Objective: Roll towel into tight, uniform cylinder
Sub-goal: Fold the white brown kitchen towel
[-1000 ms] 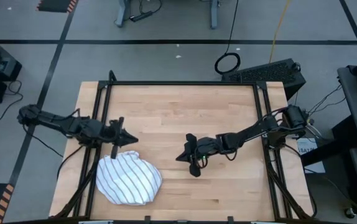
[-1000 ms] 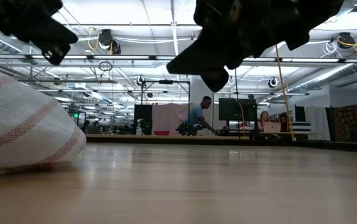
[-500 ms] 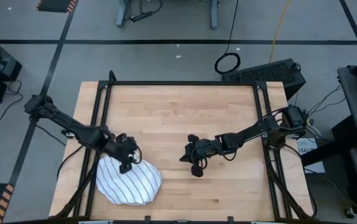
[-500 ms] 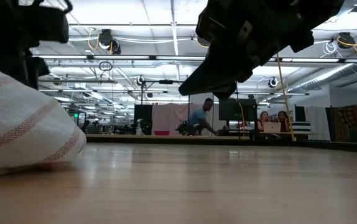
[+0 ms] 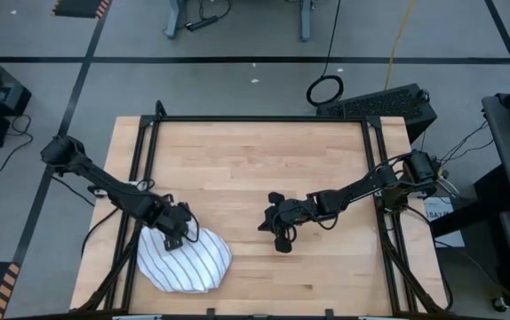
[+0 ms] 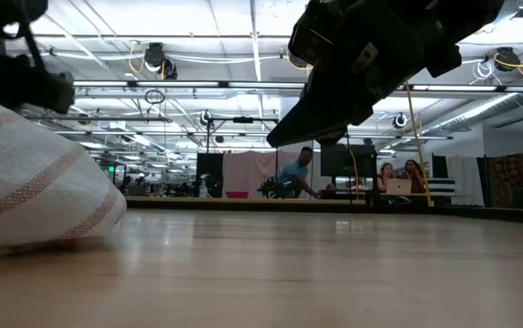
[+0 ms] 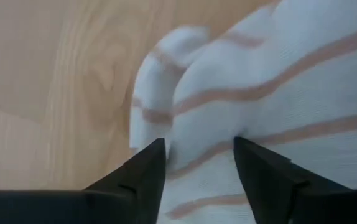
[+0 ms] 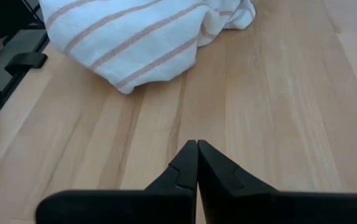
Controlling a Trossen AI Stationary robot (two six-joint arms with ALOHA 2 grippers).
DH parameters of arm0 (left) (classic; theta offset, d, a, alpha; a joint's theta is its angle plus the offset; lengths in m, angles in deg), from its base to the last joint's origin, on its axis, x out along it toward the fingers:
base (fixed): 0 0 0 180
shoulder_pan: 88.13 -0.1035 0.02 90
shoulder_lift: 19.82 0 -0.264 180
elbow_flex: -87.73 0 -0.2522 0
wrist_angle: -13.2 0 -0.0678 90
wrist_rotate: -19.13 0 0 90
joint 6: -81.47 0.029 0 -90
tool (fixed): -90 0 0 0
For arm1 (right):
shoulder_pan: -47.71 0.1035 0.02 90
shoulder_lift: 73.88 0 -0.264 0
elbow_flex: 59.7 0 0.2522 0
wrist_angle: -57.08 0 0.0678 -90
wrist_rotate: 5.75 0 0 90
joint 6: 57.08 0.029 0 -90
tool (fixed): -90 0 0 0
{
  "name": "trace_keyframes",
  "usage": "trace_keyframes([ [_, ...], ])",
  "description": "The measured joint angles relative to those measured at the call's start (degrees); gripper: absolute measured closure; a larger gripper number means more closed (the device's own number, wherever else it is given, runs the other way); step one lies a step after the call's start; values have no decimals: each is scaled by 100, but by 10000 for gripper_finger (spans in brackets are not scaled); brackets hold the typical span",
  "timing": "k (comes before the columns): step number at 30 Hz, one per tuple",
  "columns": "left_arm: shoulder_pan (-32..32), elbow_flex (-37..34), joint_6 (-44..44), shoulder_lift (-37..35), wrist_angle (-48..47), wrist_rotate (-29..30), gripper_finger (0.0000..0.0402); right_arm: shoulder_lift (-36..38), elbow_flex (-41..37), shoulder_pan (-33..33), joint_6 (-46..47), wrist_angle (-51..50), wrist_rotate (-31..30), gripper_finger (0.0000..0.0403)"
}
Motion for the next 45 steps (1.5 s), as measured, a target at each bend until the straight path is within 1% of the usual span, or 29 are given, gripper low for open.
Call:
trace_keyframes([
  [3,0,-84,8,217,33,-1,255,0,0,0,-75,-2,-5,403],
  [5,0,-87,152,337,219,17,302,0,0,0,-150,-44,-7,403],
  [7,0,-88,352,398,554,97,361,0,0,0,-199,-104,-7,403],
  [8,-4,-86,458,415,708,120,380,0,0,0,-201,-140,-7,403],
  [9,-20,-86,505,417,806,170,388,0,0,0,-202,-178,-7,403],
  [12,-42,33,697,382,753,432,389,2,0,0,-177,-331,-9,403],
  [16,-90,374,1165,230,504,947,397,2,-6,0,-149,-417,-11,403],
  [19,-185,731,1581,89,287,1604,397,2,-7,0,-135,-396,-11,403],
  [22,-245,1090,2292,-44,269,2372,397,2,-9,-3,2,-139,-36,403],
  [24,-266,1348,2980,-87,339,2838,397,2,-9,-11,208,184,-276,403],
  [26,-264,1558,3742,-102,373,3234,397,2,-9,-11,592,456,-871,403],
  [27,-264,1645,4117,-104,435,3330,397,2,-7,-17,742,559,-1181,403],
  [28,-264,1713,4491,-101,596,3360,397,2,-8,-32,795,647,-1445,403],
  [30,-264,1772,5175,-101,957,3361,397,2,-8,-82,724,799,-1774,403],
  [33,-264,1774,5808,-99,1465,3261,397,4,-7,-225,564,885,-1985,402],
  [35,-262,1774,6003,-101,1685,3124,397,4,-9,-345,352,1064,-1903,397],
  [38,-262,1772,6119,-99,1996,3017,397,2,-7,-465,-144,1510,-1503,374],
  [42,-252,1772,6309,-27,2241,2924,397,4,-7,-484,-435,1912,-962,322],
  [45,-251,1770,6323,57,2367,2923,397,2,-7,-494,-561,2011,-739,274],
])
